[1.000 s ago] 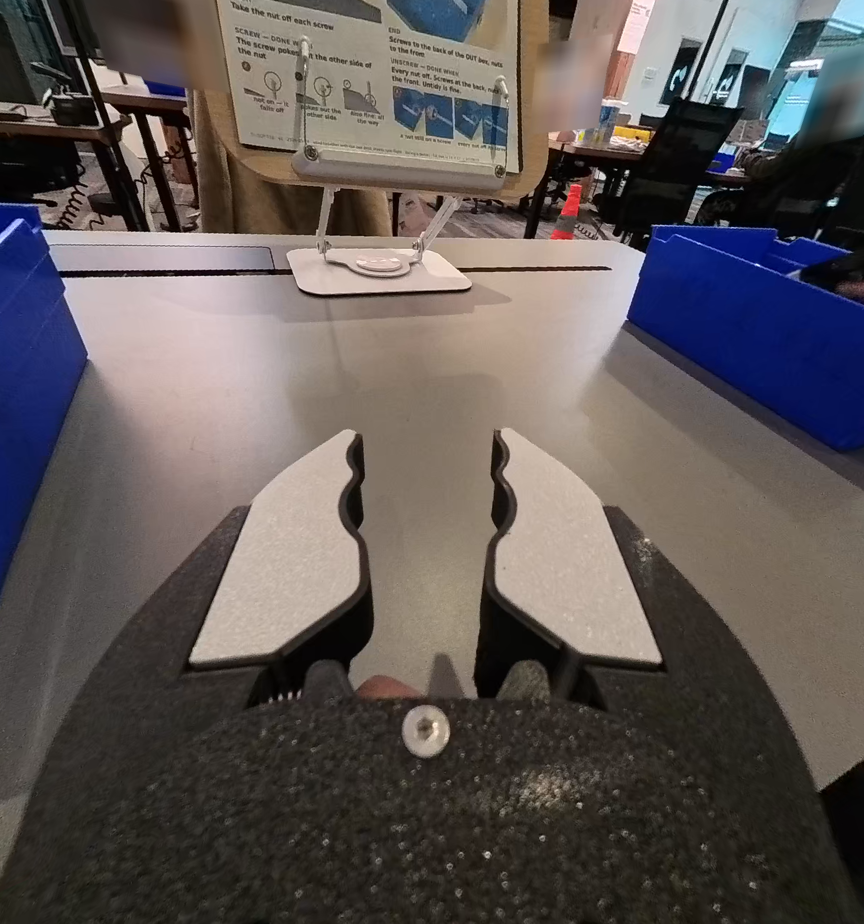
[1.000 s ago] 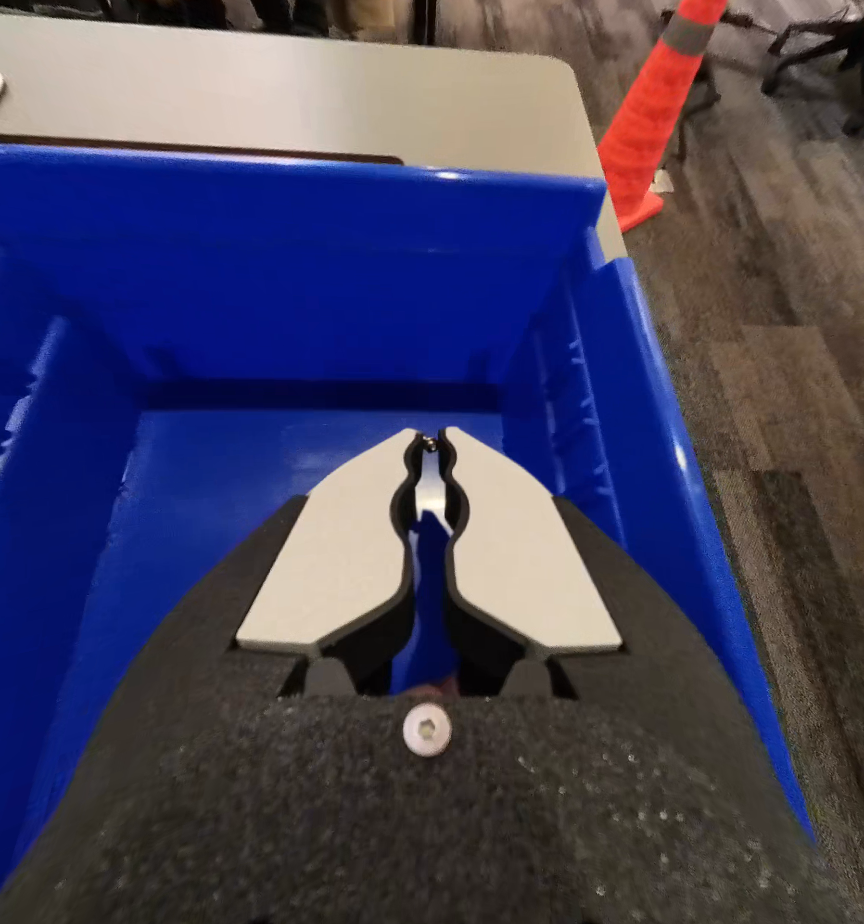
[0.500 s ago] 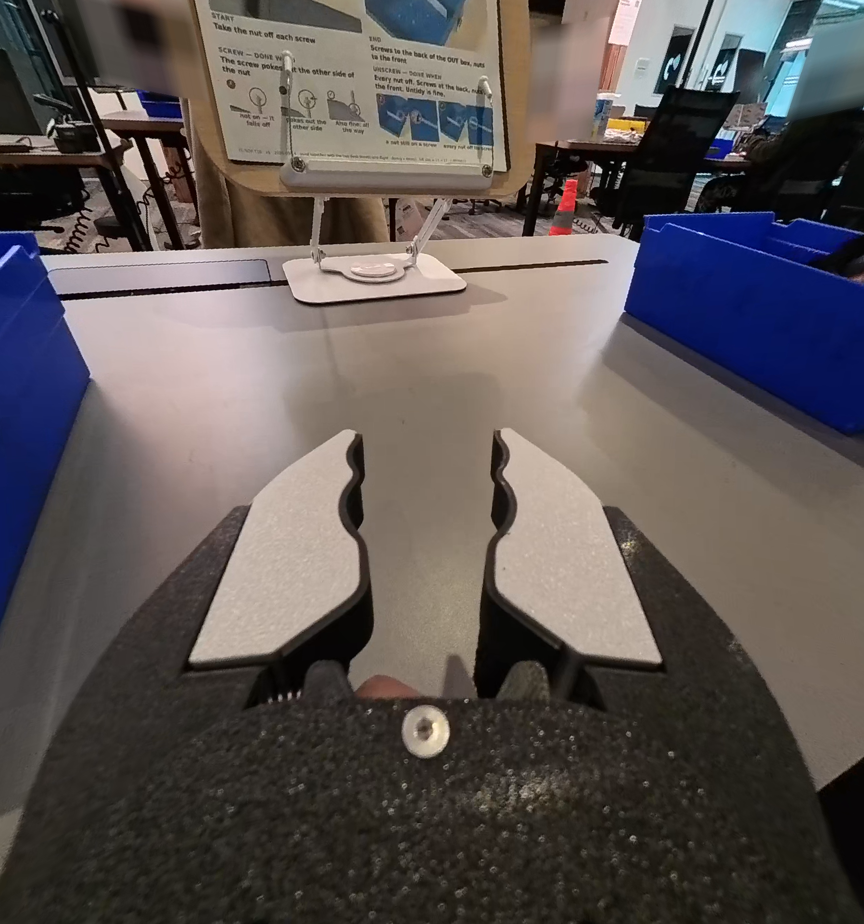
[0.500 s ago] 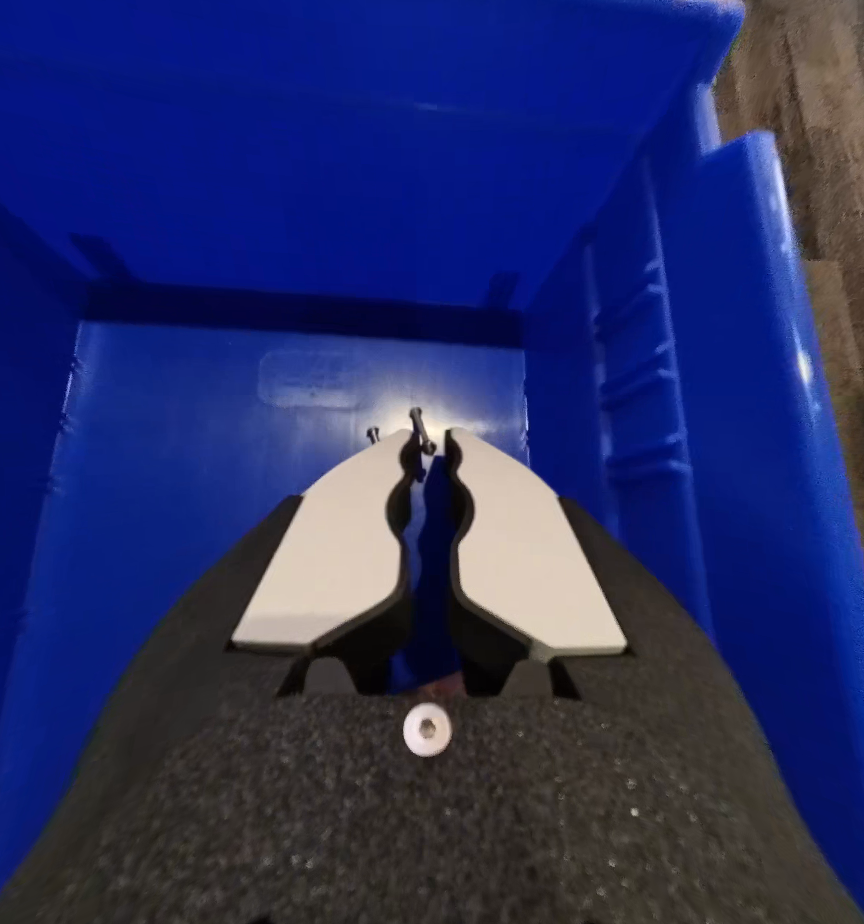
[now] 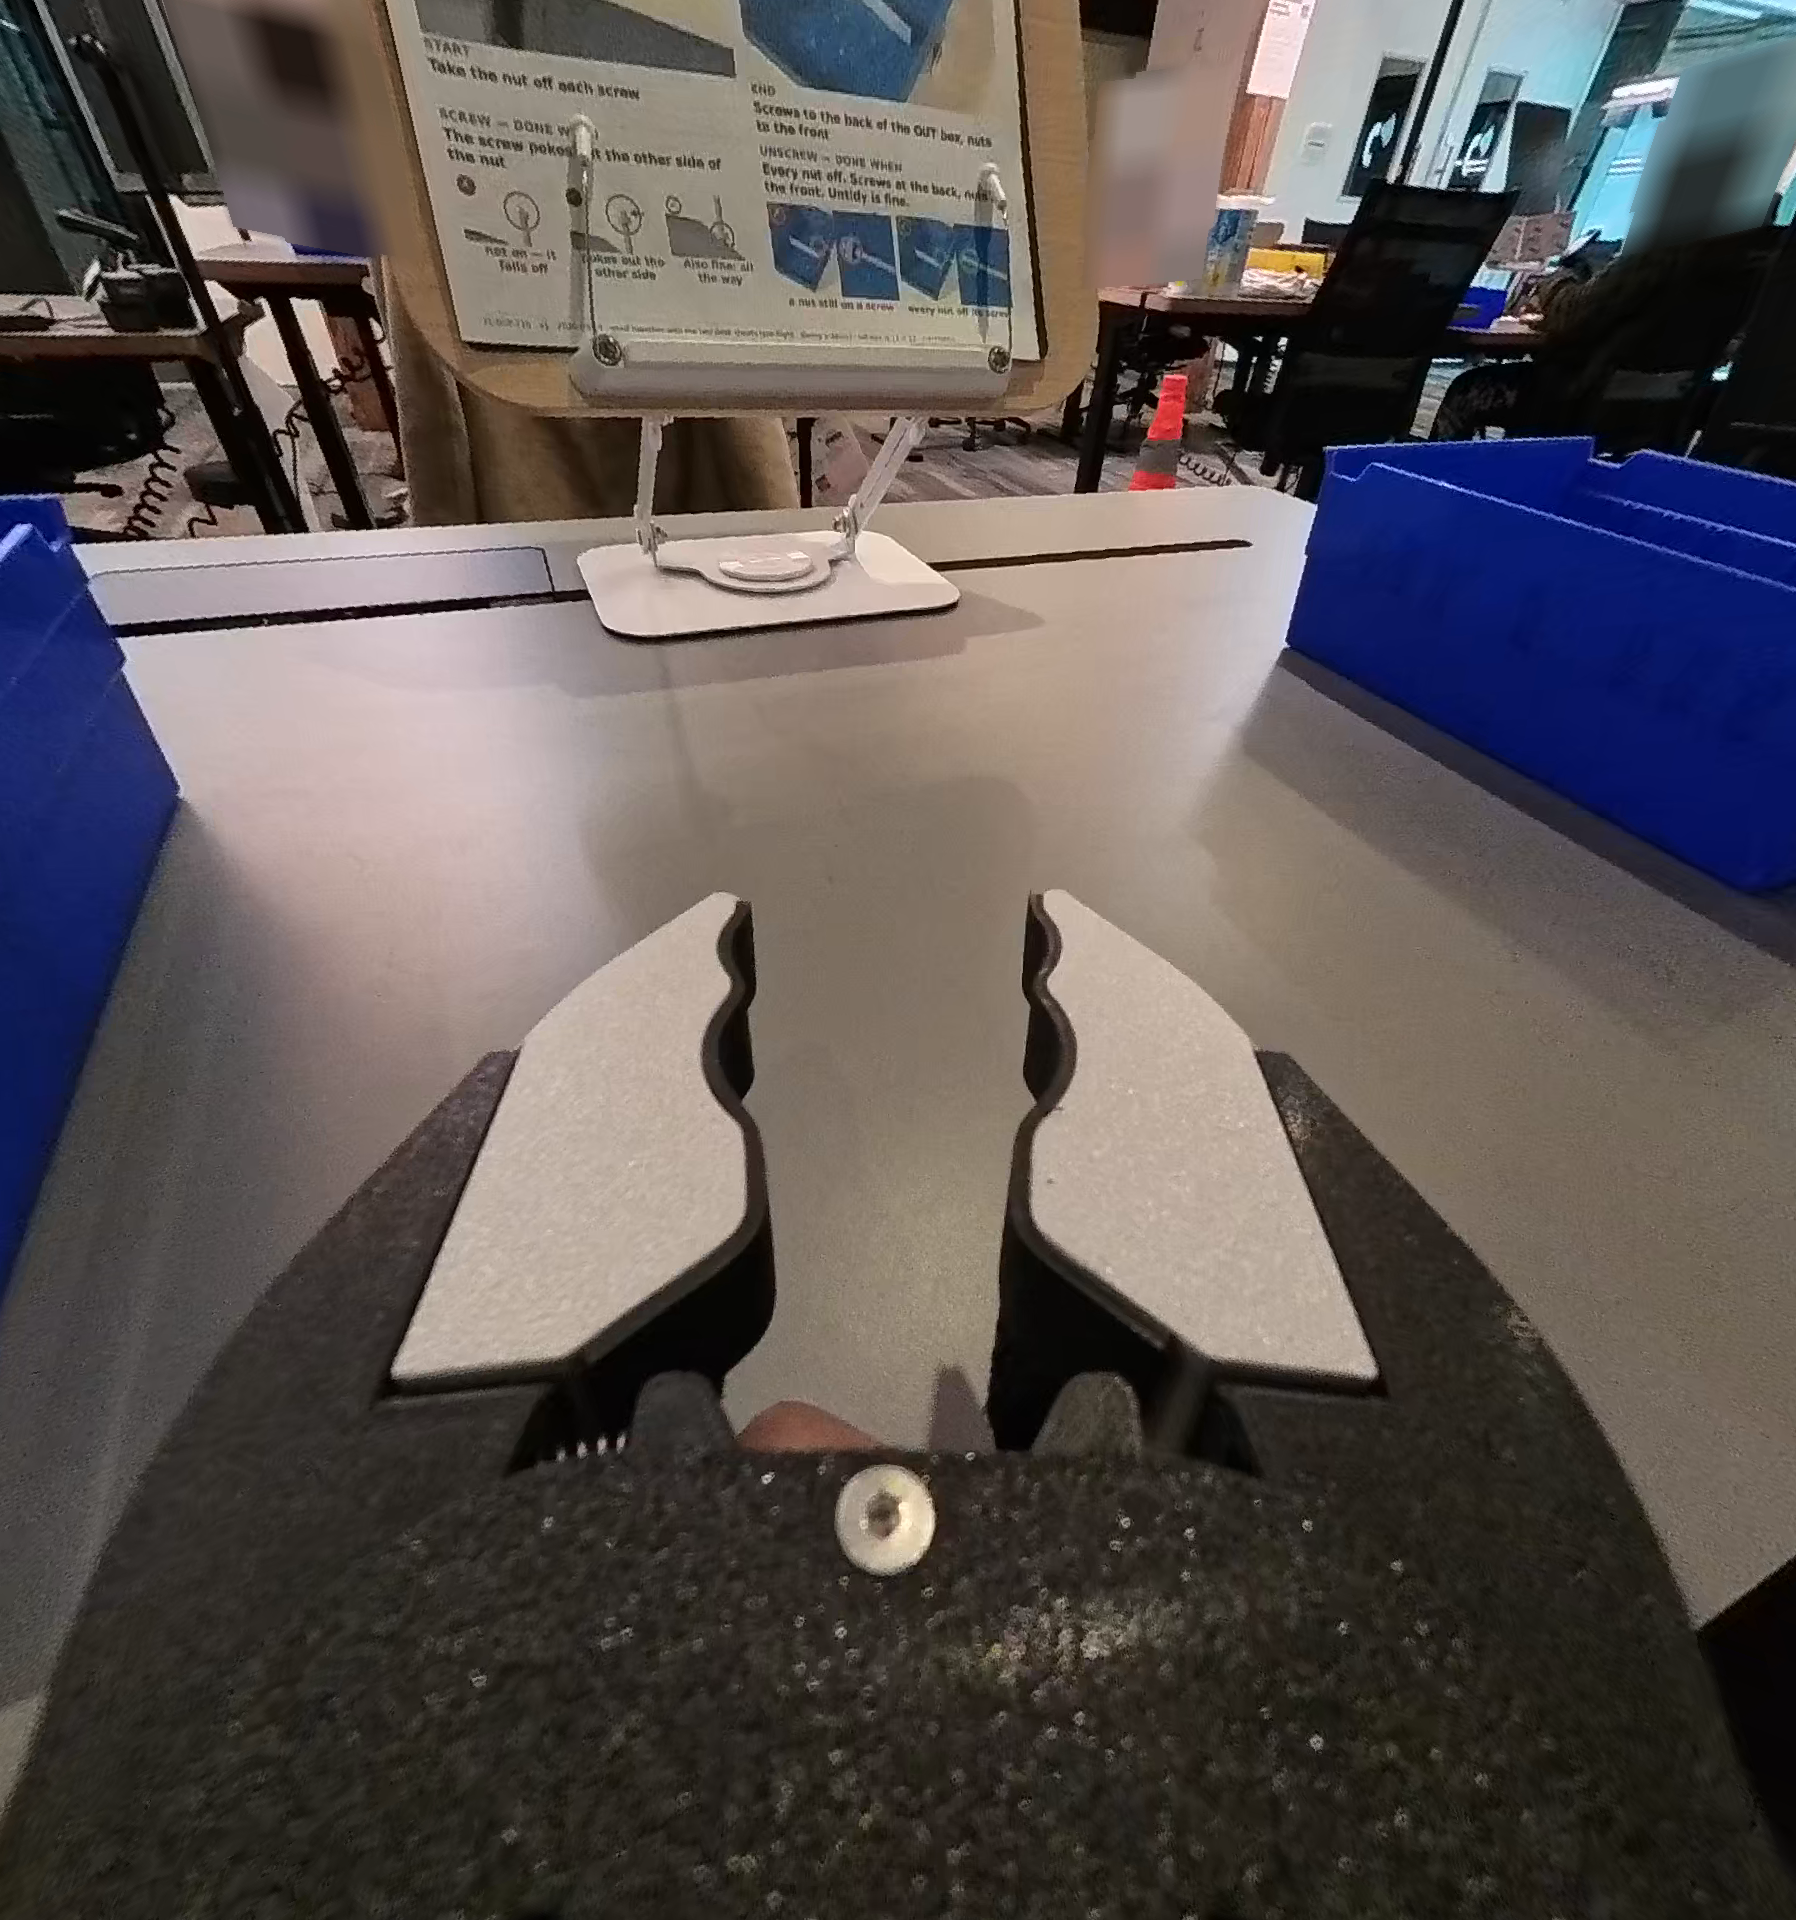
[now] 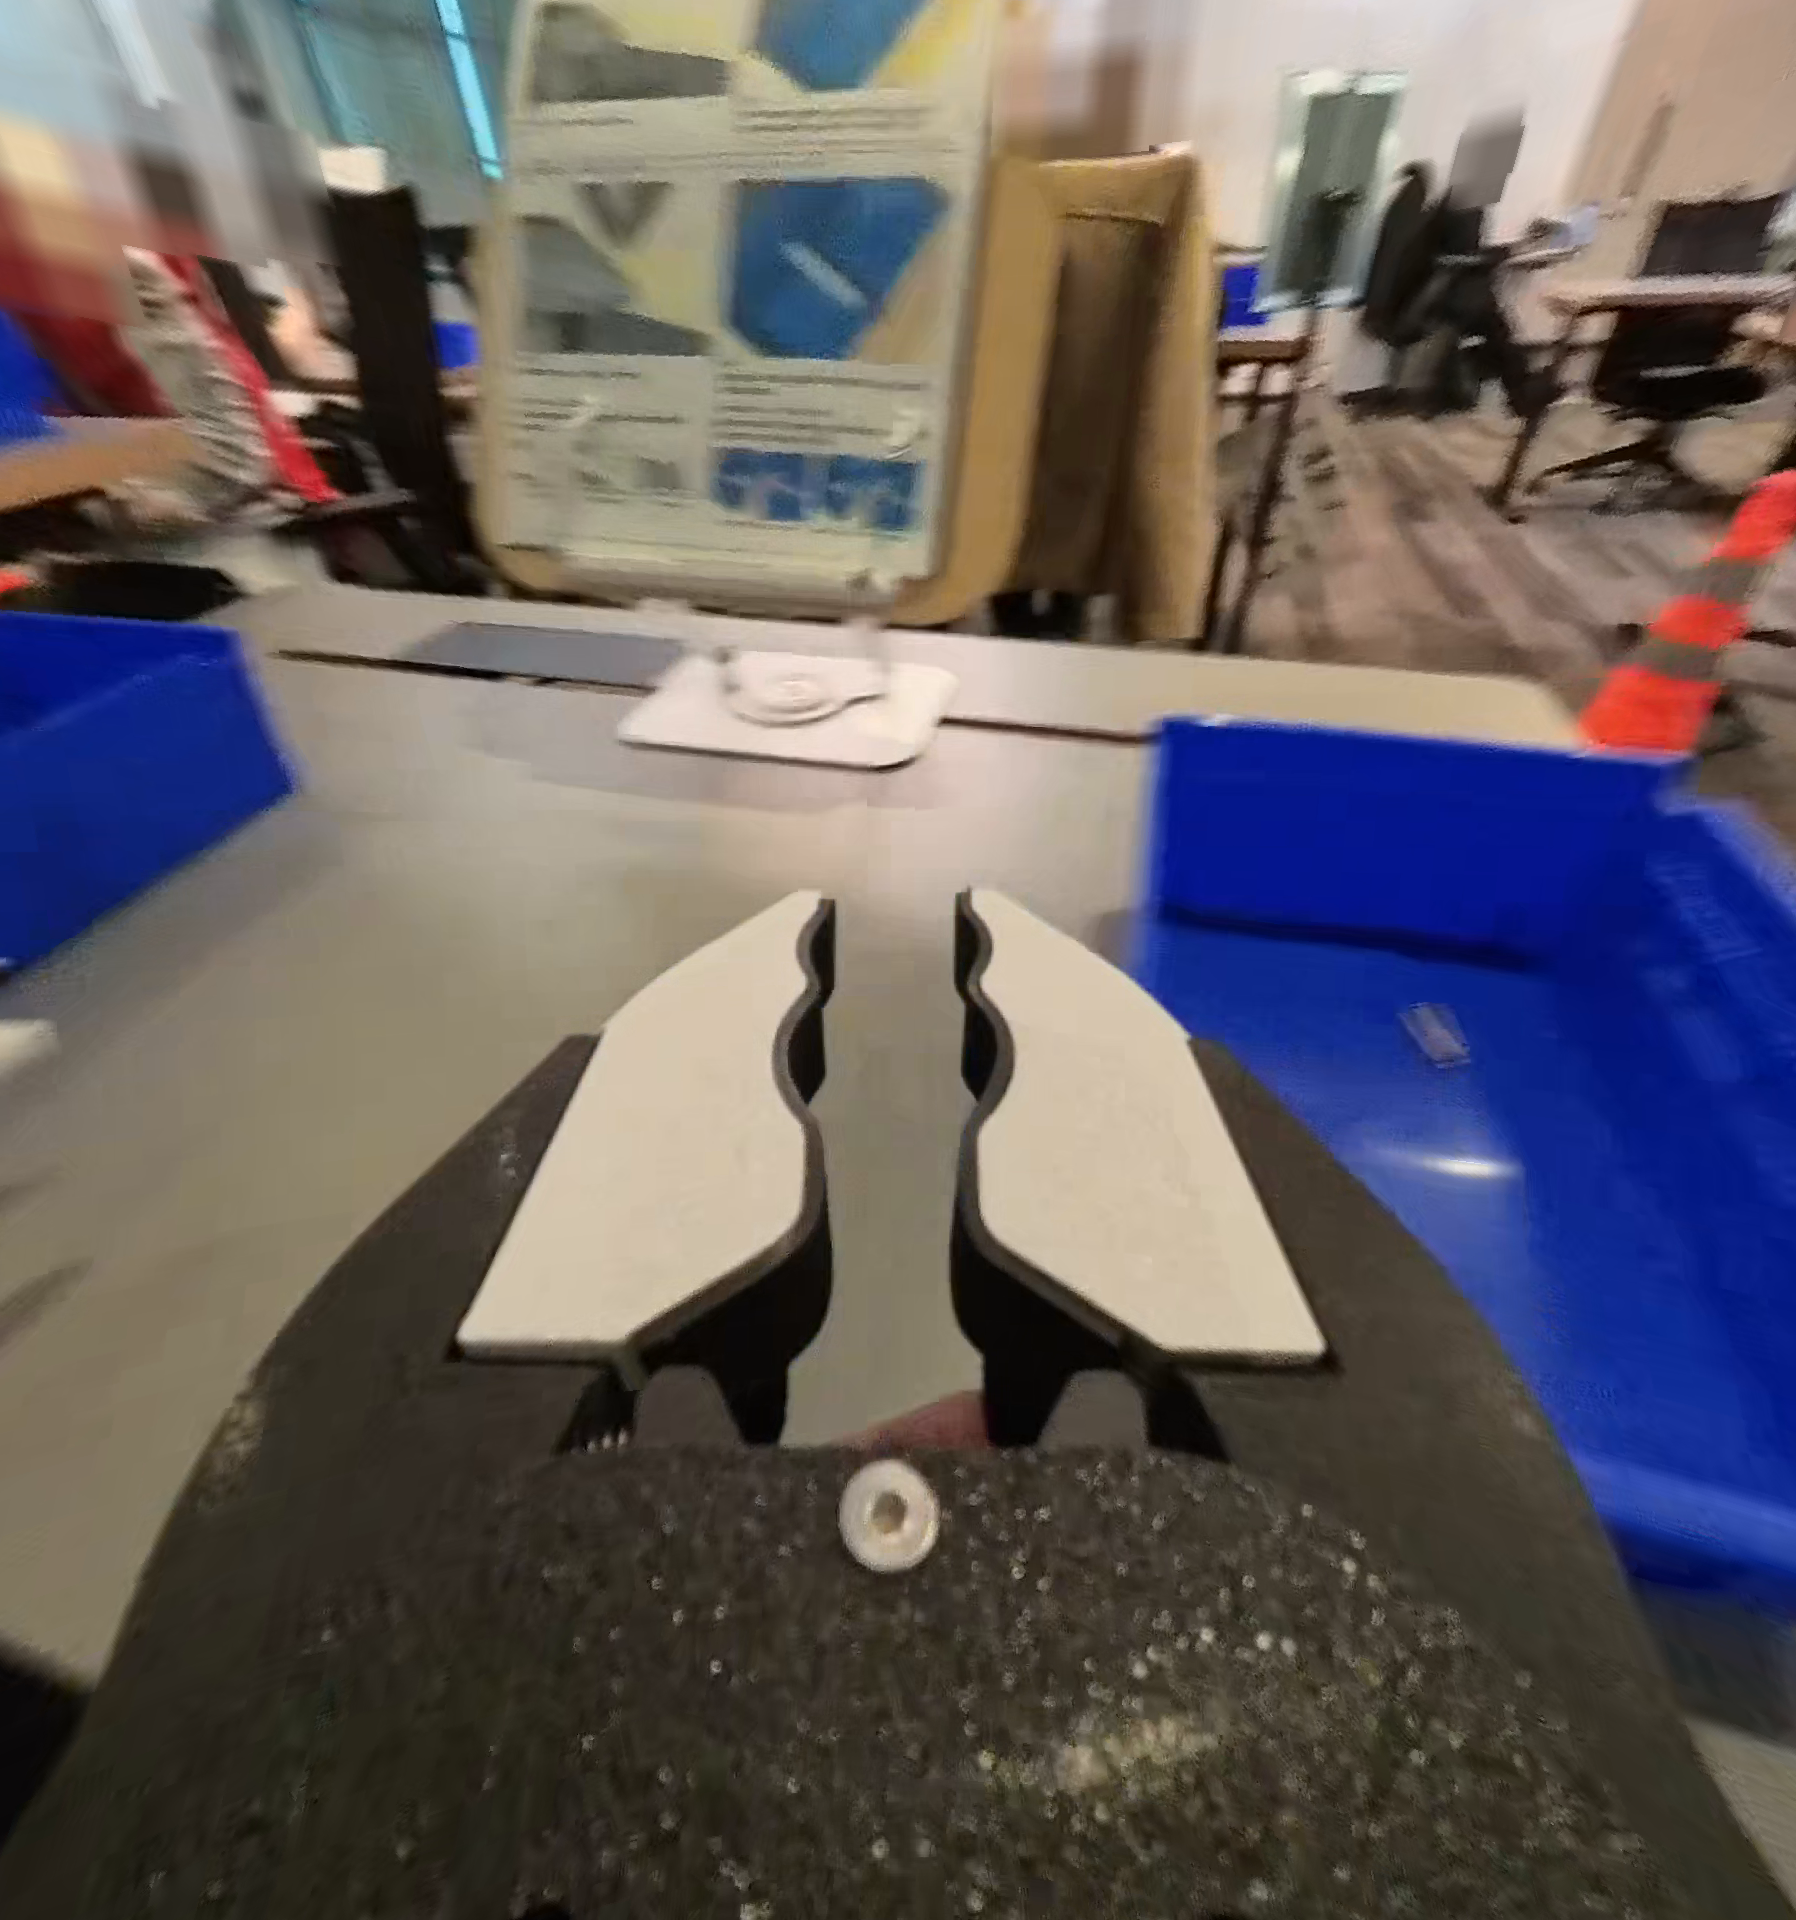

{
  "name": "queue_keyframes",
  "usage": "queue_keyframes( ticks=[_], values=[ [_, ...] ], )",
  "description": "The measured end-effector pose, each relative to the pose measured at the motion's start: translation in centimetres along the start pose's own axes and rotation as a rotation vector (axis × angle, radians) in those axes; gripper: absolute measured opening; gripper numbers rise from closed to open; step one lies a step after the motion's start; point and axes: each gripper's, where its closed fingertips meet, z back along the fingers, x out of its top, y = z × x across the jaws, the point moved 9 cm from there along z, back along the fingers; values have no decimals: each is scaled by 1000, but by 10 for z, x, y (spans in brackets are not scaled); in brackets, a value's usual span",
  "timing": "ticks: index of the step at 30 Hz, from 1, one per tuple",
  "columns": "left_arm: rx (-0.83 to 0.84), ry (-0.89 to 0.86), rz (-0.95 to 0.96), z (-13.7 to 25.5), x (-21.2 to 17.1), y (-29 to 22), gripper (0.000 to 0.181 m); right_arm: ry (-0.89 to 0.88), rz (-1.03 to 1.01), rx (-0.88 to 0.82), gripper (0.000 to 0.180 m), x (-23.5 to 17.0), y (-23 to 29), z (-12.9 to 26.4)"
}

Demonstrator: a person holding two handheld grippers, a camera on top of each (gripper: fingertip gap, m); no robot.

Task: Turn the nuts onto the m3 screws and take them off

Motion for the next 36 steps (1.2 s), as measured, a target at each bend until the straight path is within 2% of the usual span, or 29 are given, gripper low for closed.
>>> queue_keyframes(
  ticks=[4, 6, 8, 19, 23, 27, 29, 31, 36],
  values=[
    [39, 9, -9, 3, 3, 5, 48, 27, -43, 100, 22, -56, 78, -6],
    [55, 13, 27, 8, 2, 12, 48, 70, -36, 135, 29, -77, 105, -13],
    [73, 14, 59, 12, 0, 19, 48, 67, -38, 161, 29, -89, 121, -18],
    [84, 55, 118, 24, -2, 35, 47, 139, -34, 231, 33, -98, 127, -38],
    [-5, 122, -39, 56, 39, 55, 46, 134, -11, 234, 33, -96, 123, -40],
    [-170, 396, -227, 81, 85, 122, 48, 145, -27, 262, 32, -96, 120, -41],
    [-179, 578, -322, 78, 95, 167, 50, 148, -30, 270, 32, -97, 119, -41],
    [-206, 723, -365, 66, 94, 205, 37, 157, -28, 276, 32, -97, 120, -41],
    [-280, 982, -382, 23, 63, 246, 43, 160, -34, 295, 32, -97, 121, -43]
  ],
)
